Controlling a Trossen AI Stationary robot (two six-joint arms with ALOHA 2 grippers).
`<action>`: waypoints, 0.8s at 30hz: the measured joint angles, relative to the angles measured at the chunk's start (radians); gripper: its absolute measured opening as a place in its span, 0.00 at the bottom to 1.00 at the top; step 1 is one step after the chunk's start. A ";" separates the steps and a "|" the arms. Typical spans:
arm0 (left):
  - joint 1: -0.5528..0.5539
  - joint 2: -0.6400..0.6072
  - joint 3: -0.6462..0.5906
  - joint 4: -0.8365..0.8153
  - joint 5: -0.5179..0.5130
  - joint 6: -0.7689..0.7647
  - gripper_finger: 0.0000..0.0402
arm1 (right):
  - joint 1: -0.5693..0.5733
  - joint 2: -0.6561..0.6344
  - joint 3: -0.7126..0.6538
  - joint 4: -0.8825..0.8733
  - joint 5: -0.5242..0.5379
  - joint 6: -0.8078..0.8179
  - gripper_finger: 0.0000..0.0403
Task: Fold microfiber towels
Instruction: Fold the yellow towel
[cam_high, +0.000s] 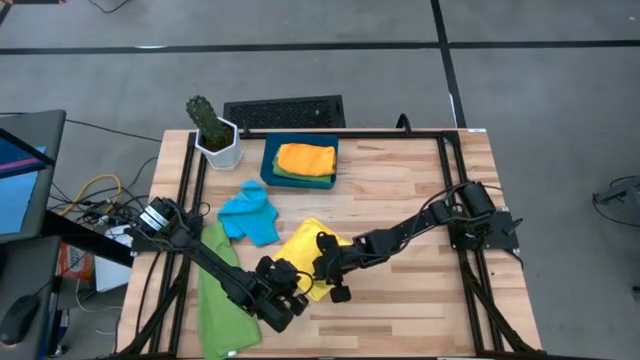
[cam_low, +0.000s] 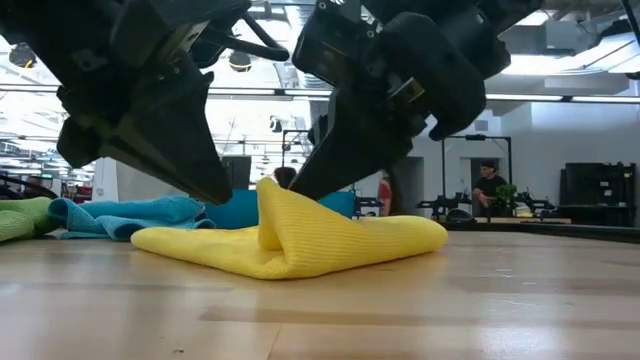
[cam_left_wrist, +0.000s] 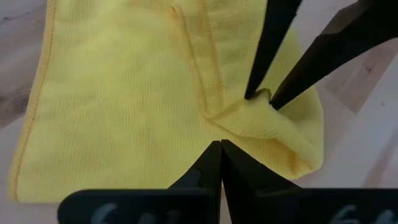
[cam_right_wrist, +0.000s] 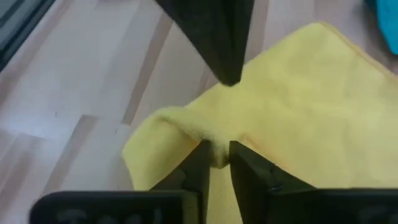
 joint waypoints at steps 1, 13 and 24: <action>0.000 0.000 0.000 0.003 0.000 -0.001 0.00 | -0.002 -0.001 0.000 -0.002 -0.001 -0.002 0.24; 0.001 -0.036 0.035 0.021 -0.090 0.028 0.00 | -0.102 -0.215 0.000 -0.269 0.005 -0.088 0.43; 0.011 -0.042 0.039 0.011 -0.101 0.049 0.00 | -0.249 -0.207 -0.099 -0.277 -0.073 -0.229 0.50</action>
